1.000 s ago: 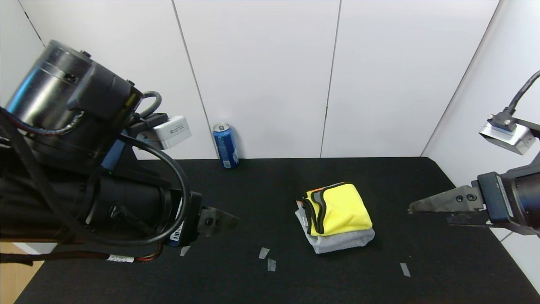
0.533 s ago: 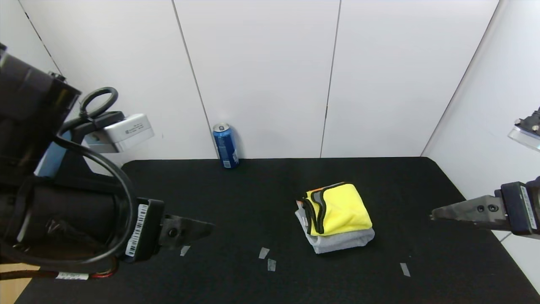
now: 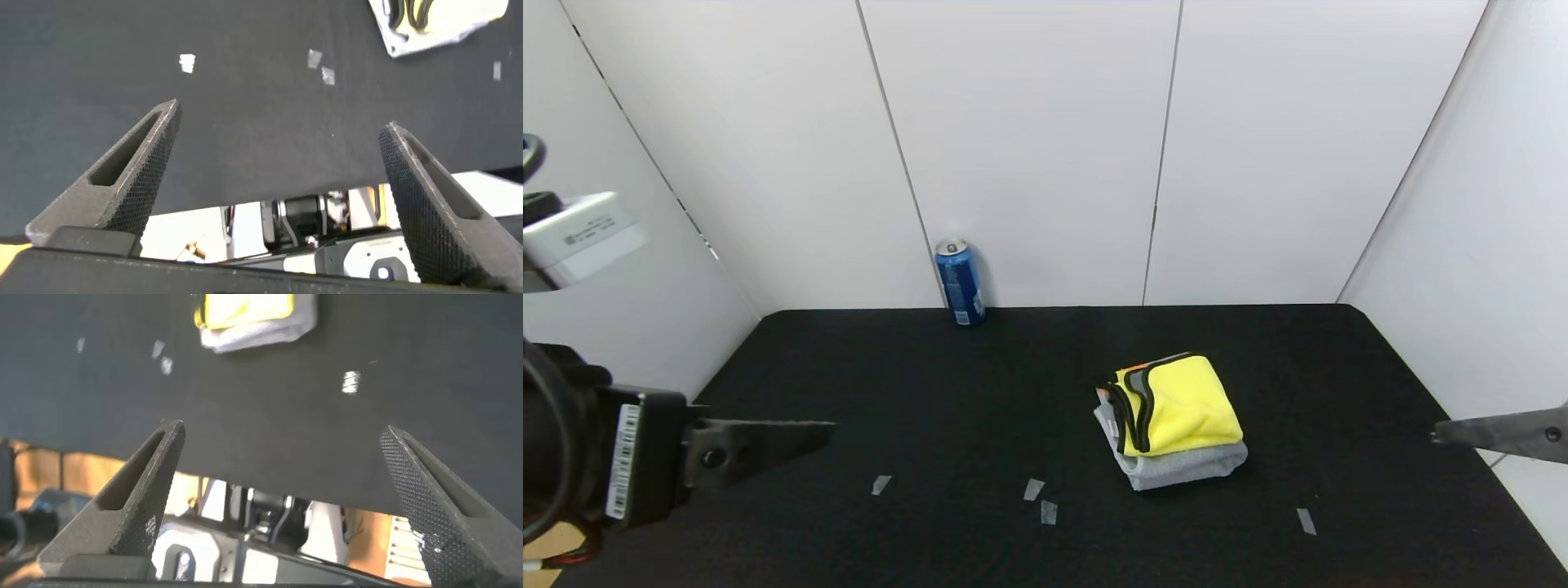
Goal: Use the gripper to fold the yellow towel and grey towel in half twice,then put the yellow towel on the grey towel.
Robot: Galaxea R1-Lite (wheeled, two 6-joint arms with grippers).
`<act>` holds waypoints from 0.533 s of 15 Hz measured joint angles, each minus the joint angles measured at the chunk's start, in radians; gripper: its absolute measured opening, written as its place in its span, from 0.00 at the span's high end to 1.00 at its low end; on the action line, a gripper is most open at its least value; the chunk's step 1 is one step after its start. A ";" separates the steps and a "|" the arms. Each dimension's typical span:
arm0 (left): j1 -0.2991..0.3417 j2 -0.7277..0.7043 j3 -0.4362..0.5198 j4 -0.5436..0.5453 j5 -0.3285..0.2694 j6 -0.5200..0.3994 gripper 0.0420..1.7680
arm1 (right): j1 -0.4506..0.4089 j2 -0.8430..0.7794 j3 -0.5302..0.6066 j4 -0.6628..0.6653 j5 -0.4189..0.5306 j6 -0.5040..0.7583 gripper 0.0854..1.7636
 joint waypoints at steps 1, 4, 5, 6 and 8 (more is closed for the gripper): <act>0.017 -0.025 0.007 0.000 0.000 0.008 0.03 | -0.019 -0.023 0.011 0.000 -0.002 -0.011 0.03; 0.079 -0.102 0.040 -0.002 -0.005 0.023 0.03 | -0.088 -0.095 0.046 0.000 -0.002 -0.069 0.03; 0.095 -0.126 0.053 -0.002 -0.008 0.024 0.03 | -0.102 -0.119 0.056 0.001 -0.001 -0.074 0.03; 0.109 -0.152 0.069 -0.002 -0.006 0.026 0.03 | -0.112 -0.142 0.064 0.002 -0.001 -0.076 0.03; 0.132 -0.200 0.092 -0.001 -0.003 0.043 0.03 | -0.126 -0.193 0.084 0.004 0.000 -0.076 0.03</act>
